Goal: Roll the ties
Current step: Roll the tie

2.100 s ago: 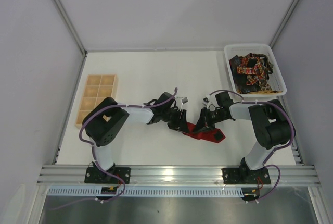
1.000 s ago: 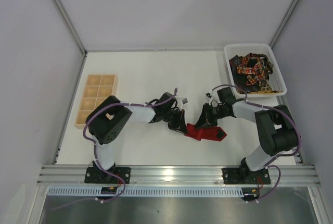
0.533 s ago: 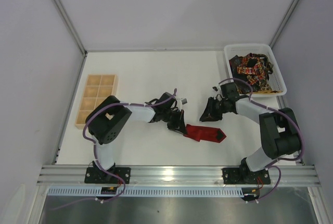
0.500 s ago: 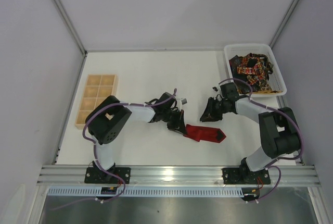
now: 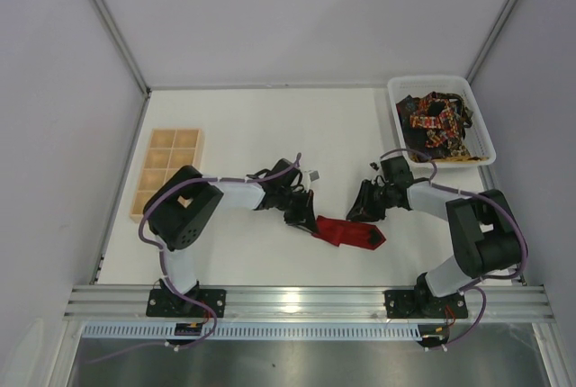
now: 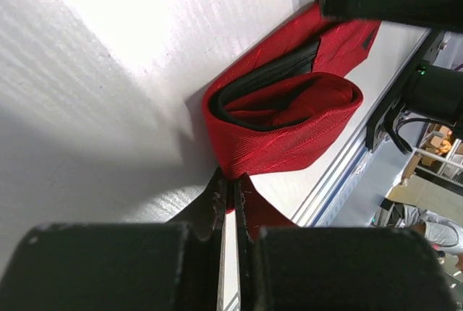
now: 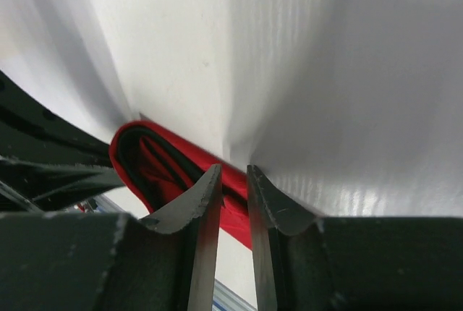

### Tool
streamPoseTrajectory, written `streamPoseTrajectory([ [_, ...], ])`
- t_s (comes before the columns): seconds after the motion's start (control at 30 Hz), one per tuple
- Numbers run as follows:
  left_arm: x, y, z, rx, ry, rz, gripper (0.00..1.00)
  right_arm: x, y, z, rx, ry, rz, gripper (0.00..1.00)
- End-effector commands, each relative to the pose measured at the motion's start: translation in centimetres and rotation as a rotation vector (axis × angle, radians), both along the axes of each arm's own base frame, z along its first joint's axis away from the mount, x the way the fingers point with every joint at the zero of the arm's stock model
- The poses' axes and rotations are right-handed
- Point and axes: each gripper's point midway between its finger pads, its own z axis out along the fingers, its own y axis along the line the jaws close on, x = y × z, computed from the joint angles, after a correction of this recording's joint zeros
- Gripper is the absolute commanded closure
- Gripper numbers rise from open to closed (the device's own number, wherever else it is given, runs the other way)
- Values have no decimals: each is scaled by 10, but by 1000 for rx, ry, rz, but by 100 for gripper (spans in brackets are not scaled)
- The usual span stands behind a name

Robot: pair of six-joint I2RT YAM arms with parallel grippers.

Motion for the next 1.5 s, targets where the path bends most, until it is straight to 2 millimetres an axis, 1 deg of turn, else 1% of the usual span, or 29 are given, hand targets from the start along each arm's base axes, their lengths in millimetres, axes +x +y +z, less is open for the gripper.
streamPoseTrajectory([
  [0.0, -1, 8, 11, -9, -22, -22, 100, -31, 1, -7, -25, 39, 7, 73],
  [0.07, -4, 11, 11, 2, -11, -31, 100, -30, 2, 3, -30, 2, 14, 72],
  [0.1, -5, 12, 10, 6, -14, -37, 99, -26, 2, 17, -36, -35, 18, 69],
  [0.17, -8, 16, 10, 20, -7, -45, 100, -16, -3, 29, -90, -106, 37, 62],
  [0.2, -9, 18, 8, 24, -8, -49, 99, -9, -3, 40, -105, -130, 48, 54],
  [0.23, -10, 21, 8, 34, -6, -49, 100, -6, 1, 46, -108, -148, 76, 49],
  [0.27, -10, 23, 8, 36, -4, -50, 100, -6, 5, 51, -98, -157, 112, 38],
  [0.3, -13, 26, 6, 42, 1, -55, 100, -9, 9, 54, -98, -165, 163, 31],
  [0.33, -13, 29, 5, 45, 6, -51, 100, -4, 17, 64, -95, -194, 201, 25],
  [0.37, -14, 29, 7, 41, 3, -53, 99, -11, 28, 66, -103, -212, 264, 12],
  [0.4, -17, 32, 6, 43, 6, -56, 100, -15, 32, 68, -133, -232, 326, 7],
  [0.43, -18, 33, 5, 47, 9, -56, 100, -14, 37, 73, -160, -266, 351, 1],
  [0.47, -18, 34, 6, 44, 6, -56, 100, -22, 46, 73, -191, -301, 407, 0],
  [0.53, -22, 36, 6, 49, 16, -61, 100, -25, 52, 78, -216, -368, 470, 0],
  [0.57, -22, 36, 6, 47, 20, -61, 100, -32, 59, 79, -218, -398, 520, 0],
  [0.6, -22, 35, 7, 41, 20, -64, 100, -35, 63, 81, -210, -423, 552, 0],
  [0.67, -22, 34, 9, 30, 22, -65, 100, -39, 67, 84, -225, -473, 611, 0],
  [0.7, -21, 33, 11, 27, 21, -65, 100, -45, 70, 83, -232, -485, 647, 0],
  [0.77, -21, 33, 11, 25, 19, -70, 100, -46, 68, 82, -266, -517, 676, 0],
  [0.83, -21, 32, 11, 21, 23, -68, 99, -56, 75, 81, -259, -551, 719, 0],
  [0.9, -22, 32, 12, 17, 31, -68, 100, -58, 76, 74, -299, -566, 733, 0],
  [0.93, -22, 32, 12, 11, 31, -70, 100, -64, 79, 70, -320, -572, 753, 0],
  [1.0, -21, 30, 12, 3, 38, -67, 99, -64, 81, 64, -347, -580, 745, 0],
  [1.03, -21, 30, 12, -4, 42, -67, 100, -72, 83, 57, -354, -576, 761, 0],
  [1.1, -21, 29, 12, -8, 47, -69, 100, -71, 87, 57, -361, -616, 744, 0],
  [1.17, -22, 29, 13, -14, 52, -71, 100, -78, 91, 55, -353, -629, 766, 0],
  [1.33, -22, 29, 11, -15, 61, -74, 100, -74, 79, 39, -468, -615, 784, 0],
  [1.47, -23, 29, 11, -17, 60, -75, 100, -74, 82, 30, -475, -603, 801, 0],
])
